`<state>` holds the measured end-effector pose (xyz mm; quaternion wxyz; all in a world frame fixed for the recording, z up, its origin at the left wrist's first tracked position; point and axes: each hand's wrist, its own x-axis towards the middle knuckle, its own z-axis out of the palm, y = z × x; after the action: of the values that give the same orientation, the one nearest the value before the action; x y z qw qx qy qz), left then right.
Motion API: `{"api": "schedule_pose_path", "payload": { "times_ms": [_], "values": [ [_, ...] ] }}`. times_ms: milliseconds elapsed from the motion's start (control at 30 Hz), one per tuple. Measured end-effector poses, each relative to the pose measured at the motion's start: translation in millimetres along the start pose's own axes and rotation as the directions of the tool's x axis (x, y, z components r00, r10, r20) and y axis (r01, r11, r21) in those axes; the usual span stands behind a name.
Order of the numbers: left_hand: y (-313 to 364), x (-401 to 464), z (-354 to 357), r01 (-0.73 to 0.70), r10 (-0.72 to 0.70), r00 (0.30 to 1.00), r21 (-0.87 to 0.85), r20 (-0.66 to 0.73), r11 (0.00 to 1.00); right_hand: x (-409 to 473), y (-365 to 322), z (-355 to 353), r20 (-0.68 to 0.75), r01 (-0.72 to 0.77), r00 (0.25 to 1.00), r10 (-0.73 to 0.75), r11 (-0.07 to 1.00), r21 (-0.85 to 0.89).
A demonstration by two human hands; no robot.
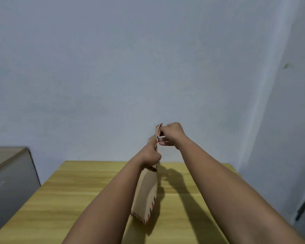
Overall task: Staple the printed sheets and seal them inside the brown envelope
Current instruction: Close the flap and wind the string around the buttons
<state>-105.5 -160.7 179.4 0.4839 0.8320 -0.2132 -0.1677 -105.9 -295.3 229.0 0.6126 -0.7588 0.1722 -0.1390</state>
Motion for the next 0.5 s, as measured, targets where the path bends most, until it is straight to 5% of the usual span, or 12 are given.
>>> {"api": "schedule_pose_path", "payload": {
  "times_ms": [133,267,500],
  "values": [
    [17,-8,-25,-0.123,0.141,0.976,0.111,-0.168,0.986,-8,-14,-7,0.018,0.078,0.997,-0.081,0.991,0.11],
    [25,-15,-51,-0.189,0.206,0.936,0.086,-0.286,0.978,-2,1,-28,-0.076,0.117,0.988,-0.132,0.977,-0.177],
    [34,-10,-83,-0.336,0.236,0.867,-0.165,-0.44,0.927,-6,40,-66,-0.017,-0.116,0.993,0.115,0.991,-0.069]
  ]
}}
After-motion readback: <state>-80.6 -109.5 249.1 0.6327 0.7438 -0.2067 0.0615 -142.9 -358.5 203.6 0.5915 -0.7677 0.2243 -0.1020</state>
